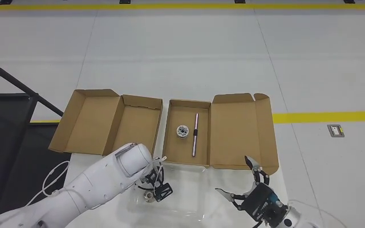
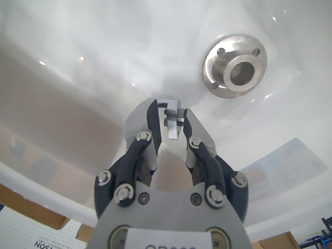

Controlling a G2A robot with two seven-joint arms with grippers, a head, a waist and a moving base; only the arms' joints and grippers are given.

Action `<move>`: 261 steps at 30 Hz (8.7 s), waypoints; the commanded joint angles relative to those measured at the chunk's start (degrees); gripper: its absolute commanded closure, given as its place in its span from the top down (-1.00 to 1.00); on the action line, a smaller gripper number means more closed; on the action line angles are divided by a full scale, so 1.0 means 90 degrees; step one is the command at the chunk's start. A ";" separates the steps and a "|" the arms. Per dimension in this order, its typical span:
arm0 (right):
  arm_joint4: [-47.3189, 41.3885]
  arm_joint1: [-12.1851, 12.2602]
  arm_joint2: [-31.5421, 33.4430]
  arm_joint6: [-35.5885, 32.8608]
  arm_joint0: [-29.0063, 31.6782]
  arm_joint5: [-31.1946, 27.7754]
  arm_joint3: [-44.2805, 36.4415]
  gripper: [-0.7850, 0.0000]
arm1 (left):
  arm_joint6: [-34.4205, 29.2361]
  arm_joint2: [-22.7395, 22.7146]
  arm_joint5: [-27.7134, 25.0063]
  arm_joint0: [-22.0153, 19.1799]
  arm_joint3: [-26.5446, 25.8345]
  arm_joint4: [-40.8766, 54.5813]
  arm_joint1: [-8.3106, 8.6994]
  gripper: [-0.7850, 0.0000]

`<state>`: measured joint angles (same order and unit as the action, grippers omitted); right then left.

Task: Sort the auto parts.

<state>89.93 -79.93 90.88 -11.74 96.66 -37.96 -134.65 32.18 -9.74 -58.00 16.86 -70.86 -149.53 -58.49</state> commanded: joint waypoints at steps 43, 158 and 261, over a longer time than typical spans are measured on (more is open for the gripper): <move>0.0000 0.0000 0.0000 0.0000 0.0000 0.0000 0.0000 1.00 | -0.1146 -0.2118 0.0105 0.0504 -0.2378 0.3100 0.2206 -1.00; 0.0000 0.0000 0.0000 0.0000 0.0000 0.0000 0.0000 1.00 | 0.1566 -0.1000 0.0000 -0.0631 -0.0793 0.3398 0.1385 1.00; 0.0000 0.0000 0.0000 0.0000 0.0000 0.0000 0.0000 1.00 | 0.1567 0.0000 0.0000 0.0367 -0.0362 0.0136 0.0678 -0.23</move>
<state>89.93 -79.93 90.88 -11.74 96.66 -37.96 -134.65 46.28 -9.74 -58.00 20.15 -73.99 -148.17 -52.55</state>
